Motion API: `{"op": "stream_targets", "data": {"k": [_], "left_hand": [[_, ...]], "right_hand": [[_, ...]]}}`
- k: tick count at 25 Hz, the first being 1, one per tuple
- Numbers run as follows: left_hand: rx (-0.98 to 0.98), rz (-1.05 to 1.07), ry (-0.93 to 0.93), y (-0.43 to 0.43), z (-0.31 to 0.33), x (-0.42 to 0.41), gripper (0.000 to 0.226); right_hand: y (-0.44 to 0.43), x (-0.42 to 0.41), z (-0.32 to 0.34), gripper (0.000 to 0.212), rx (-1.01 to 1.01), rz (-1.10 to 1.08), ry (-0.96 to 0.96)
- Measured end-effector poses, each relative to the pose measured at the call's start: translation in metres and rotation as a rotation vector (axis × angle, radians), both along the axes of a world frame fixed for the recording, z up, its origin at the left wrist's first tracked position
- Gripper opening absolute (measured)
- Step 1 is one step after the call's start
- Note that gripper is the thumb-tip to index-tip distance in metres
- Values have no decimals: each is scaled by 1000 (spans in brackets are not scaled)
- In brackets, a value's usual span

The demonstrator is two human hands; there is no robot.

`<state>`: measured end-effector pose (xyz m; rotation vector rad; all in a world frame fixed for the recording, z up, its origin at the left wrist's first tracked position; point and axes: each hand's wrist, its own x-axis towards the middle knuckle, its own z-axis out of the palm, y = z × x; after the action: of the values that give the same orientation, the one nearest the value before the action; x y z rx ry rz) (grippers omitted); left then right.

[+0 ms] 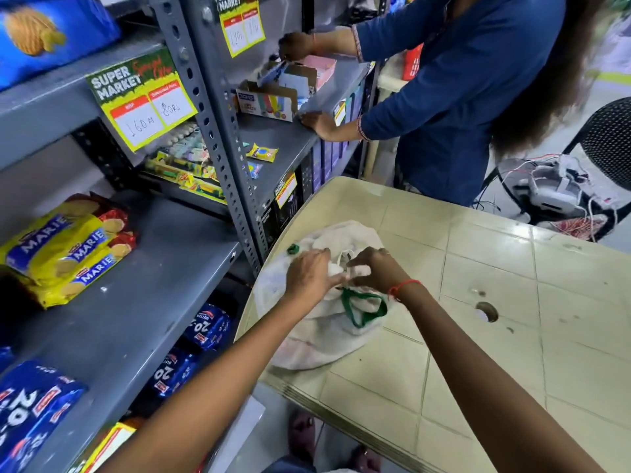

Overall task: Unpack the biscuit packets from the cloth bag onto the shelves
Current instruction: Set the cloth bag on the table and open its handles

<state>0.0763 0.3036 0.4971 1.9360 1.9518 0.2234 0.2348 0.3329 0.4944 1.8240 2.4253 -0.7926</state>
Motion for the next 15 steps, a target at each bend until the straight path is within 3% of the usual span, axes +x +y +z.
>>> {"op": "stream_targets", "data": {"k": [2,4,8,10,15], "left_hand": [[-33,33,-34,1,-5,10,33],[-69,73,-66,-1,-11,9,19],[-105,32,-13,-4,-23,-2,46],[-103,36,-33,-5,-28,-3,38],[-149,35,-131,-10,-34,-6,32]], "right_hand": [[-8,-5,-12,25,15,18,26],[-12,-5,-22,13,60,15,69],[-13,3,-33,25,69,55,110],[-18,0,-40,42,55,135,40],[-28,-5,-54,51,87,135,-32]]}}
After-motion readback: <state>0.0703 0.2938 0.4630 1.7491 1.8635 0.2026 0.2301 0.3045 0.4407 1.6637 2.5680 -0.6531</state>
